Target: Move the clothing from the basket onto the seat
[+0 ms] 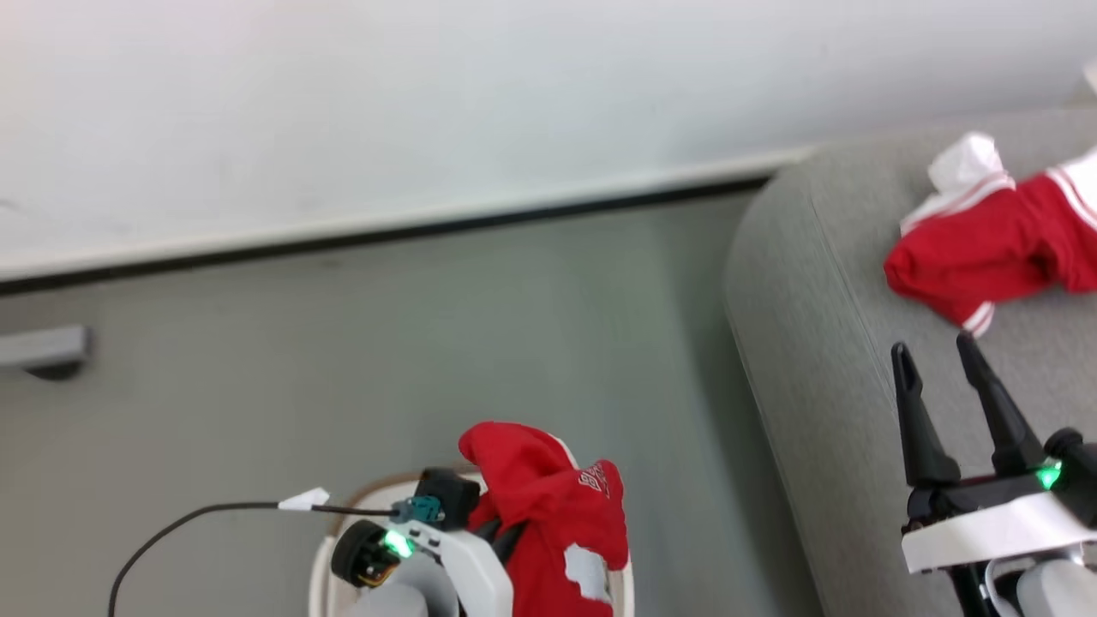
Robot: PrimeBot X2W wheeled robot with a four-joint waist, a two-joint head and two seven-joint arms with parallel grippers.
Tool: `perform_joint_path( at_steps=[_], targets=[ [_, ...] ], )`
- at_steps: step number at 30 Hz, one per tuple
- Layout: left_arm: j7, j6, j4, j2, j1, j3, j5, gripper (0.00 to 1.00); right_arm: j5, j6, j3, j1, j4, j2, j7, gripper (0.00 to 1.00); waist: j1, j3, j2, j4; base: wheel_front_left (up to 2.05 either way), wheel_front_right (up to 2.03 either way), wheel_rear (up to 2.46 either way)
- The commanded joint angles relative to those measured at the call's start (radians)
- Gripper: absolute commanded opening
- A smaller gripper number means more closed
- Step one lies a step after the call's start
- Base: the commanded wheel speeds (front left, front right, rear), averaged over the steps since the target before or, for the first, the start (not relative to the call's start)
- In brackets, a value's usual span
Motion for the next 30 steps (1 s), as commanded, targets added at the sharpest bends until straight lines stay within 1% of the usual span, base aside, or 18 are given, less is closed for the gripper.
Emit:
perform_joint_path(
  at_steps=[1,11,13,14,15,20,25,30],
  targets=[
    [-0.004,0.016,-0.045,0.013,0.018,0.026,0.013,0.0,0.013,-0.002,0.002,0.026,0.006,0.003,-0.002,1.0,0.0003,-0.102,0.0,0.072,0.0,0.0,0.0],
    [-0.003,0.116,-0.404,0.121,0.075,0.161,0.109,0.0,0.014,-0.002,0.018,0.089,0.005,0.03,0.012,1.0,0.0003,-0.197,0.0,0.129,0.0,0.0,0.0],
    [-0.003,0.14,-0.476,0.145,0.067,0.178,0.127,0.0,0.014,-0.002,0.023,0.097,0.002,0.037,0.013,1.0,0.0003,-0.206,0.0,0.137,0.0,0.0,0.0],
    [-0.003,0.14,-0.476,0.145,0.067,0.178,0.127,0.0,0.014,-0.002,0.023,0.097,0.002,0.037,0.013,1.0,0.0003,-0.206,0.0,0.137,0.0,0.0,0.0],
    [-0.003,0.162,-0.543,0.165,0.052,0.194,0.132,0.0,0.014,-0.002,0.032,0.103,0.001,0.043,0.016,1.0,0.0003,-0.214,0.0,0.144,0.0,0.0,0.0],
    [0.042,0.216,-0.697,0.218,0.018,0.225,0.139,0.0,0.014,-0.002,0.052,0.114,0.001,0.061,0.016,1.0,0.0003,-0.229,0.0,0.158,0.0,0.0,0.0],
    [0.093,0.267,-0.832,0.254,-0.014,0.256,0.14,0.0,0.015,-0.002,0.077,0.123,0.002,0.072,0.014,1.0,0.0003,-0.238,0.0,0.17,0.0,0.0,0.0],
    [0.117,0.299,-0.904,0.278,-0.005,0.268,0.136,0.0,0.017,-0.002,0.103,0.123,0.003,0.076,0.013,1.0,0.0003,-0.236,0.0,0.173,0.0,0.0,0.0]
  ],
)
